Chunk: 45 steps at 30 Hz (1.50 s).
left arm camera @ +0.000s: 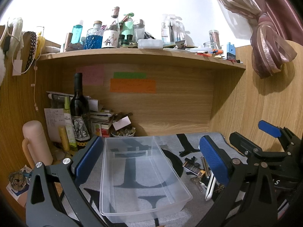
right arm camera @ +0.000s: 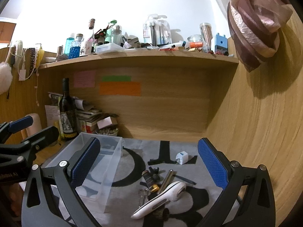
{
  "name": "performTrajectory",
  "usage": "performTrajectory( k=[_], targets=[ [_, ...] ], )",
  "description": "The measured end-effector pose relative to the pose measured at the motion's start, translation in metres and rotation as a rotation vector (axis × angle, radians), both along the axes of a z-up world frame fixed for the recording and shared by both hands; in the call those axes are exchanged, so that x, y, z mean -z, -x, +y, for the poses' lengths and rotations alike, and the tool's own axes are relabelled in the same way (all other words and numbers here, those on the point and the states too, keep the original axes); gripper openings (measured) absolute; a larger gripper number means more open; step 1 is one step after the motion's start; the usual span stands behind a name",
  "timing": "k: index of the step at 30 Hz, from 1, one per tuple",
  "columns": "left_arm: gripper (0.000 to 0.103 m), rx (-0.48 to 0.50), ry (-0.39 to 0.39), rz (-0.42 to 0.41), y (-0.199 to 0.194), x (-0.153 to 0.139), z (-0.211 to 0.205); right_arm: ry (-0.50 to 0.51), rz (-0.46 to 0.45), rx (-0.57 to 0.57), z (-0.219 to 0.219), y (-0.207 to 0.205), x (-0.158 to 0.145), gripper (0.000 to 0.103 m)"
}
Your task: Organize rigid objects
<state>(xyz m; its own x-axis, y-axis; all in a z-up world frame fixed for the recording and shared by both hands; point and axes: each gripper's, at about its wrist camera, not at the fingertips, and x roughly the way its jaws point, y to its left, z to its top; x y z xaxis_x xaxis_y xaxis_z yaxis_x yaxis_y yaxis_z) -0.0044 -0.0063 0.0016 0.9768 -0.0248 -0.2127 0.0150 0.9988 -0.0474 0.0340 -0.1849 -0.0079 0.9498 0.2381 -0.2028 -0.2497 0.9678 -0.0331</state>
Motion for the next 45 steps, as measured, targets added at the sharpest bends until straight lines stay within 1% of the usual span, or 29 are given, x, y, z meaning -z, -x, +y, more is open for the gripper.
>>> performTrajectory(
  k=[3, 6, 10, 16, 17, 18, 20, 22, 24, 25, 27, 28, 29, 30, 32, 33, 35, 37, 40, 42, 45],
  targets=[
    [0.103, -0.01, 0.006, 0.023, -0.005, 0.001, 0.008, 0.001, 0.022, -0.003, 0.0, -0.007, 0.004, 0.103],
    [0.103, -0.015, 0.019, 0.077, -0.016, 0.005, 0.02, -0.003, 0.052, -0.011, -0.001, -0.015, 0.01, 0.103],
    [0.103, -0.009, 0.058, 0.168, -0.032, 0.018, 0.043, 0.005, 0.118, 0.007, -0.001, -0.03, 0.021, 0.103],
    [0.103, -0.016, 0.096, 0.317, -0.063, 0.041, 0.078, 0.025, 0.226, 0.031, -0.002, -0.055, 0.04, 0.103],
    [0.1, -0.012, 0.099, 0.343, -0.068, 0.046, 0.083, 0.026, 0.24, 0.036, -0.003, -0.058, 0.042, 0.103],
    [0.089, -0.013, 0.097, 0.363, -0.072, 0.05, 0.086, 0.027, 0.253, 0.04, -0.004, -0.062, 0.044, 0.103],
    [0.076, -0.029, 0.07, 0.419, -0.082, 0.059, 0.091, 0.031, 0.282, 0.044, -0.007, -0.07, 0.049, 0.103],
    [0.072, -0.024, 0.052, 0.457, -0.09, 0.067, 0.095, 0.042, 0.306, 0.058, -0.008, -0.079, 0.053, 0.103],
    [0.062, -0.016, 0.037, 0.492, -0.096, 0.073, 0.096, 0.053, 0.334, 0.063, -0.01, -0.089, 0.056, 0.102],
    [0.06, -0.009, 0.035, 0.509, -0.1, 0.075, 0.098, 0.057, 0.345, 0.067, -0.012, -0.093, 0.057, 0.102],
    [0.047, 0.015, 0.052, 0.555, -0.108, 0.082, 0.103, 0.066, 0.377, 0.071, -0.015, -0.103, 0.059, 0.102],
    [0.043, 0.025, 0.06, 0.576, -0.112, 0.084, 0.104, 0.071, 0.384, 0.077, -0.016, -0.106, 0.06, 0.102],
    [0.033, 0.037, 0.068, 0.607, -0.116, 0.088, 0.105, 0.079, 0.401, 0.078, -0.018, -0.112, 0.06, 0.102],
    [0.022, 0.046, 0.074, 0.634, -0.119, 0.091, 0.106, 0.085, 0.412, 0.082, -0.019, -0.117, 0.06, 0.1],
    [0.021, 0.069, 0.093, 0.669, -0.123, 0.096, 0.108, 0.098, 0.432, 0.086, -0.022, -0.127, 0.06, 0.094],
    [0.017, 0.078, 0.095, 0.672, -0.123, 0.096, 0.107, 0.104, 0.442, 0.09, -0.023, -0.132, 0.06, 0.091],
    [0.015, 0.084, 0.076, 0.666, -0.121, 0.095, 0.104, 0.113, 0.461, 0.097, -0.026, -0.142, 0.059, 0.087],
    [0.015, 0.076, 0.048, 0.657, -0.12, 0.095, 0.099, 0.122, 0.488, 0.104, -0.028, -0.155, 0.06, 0.076],
    [0.014, 0.077, 0.041, 0.655, -0.119, 0.094, 0.099, 0.132, 0.532, 0.108, -0.031, -0.176, 0.062, 0.069],
    [0.014, 0.083, 0.055, 0.655, -0.12, 0.095, 0.102, 0.133, 0.564, 0.115, -0.034, -0.191, 0.064, 0.067],
    [0.014, 0.088, 0.071, 0.653, -0.122, 0.095, 0.105, 0.135, 0.614, 0.108, -0.036, -0.215, 0.07, 0.067]
  ],
)
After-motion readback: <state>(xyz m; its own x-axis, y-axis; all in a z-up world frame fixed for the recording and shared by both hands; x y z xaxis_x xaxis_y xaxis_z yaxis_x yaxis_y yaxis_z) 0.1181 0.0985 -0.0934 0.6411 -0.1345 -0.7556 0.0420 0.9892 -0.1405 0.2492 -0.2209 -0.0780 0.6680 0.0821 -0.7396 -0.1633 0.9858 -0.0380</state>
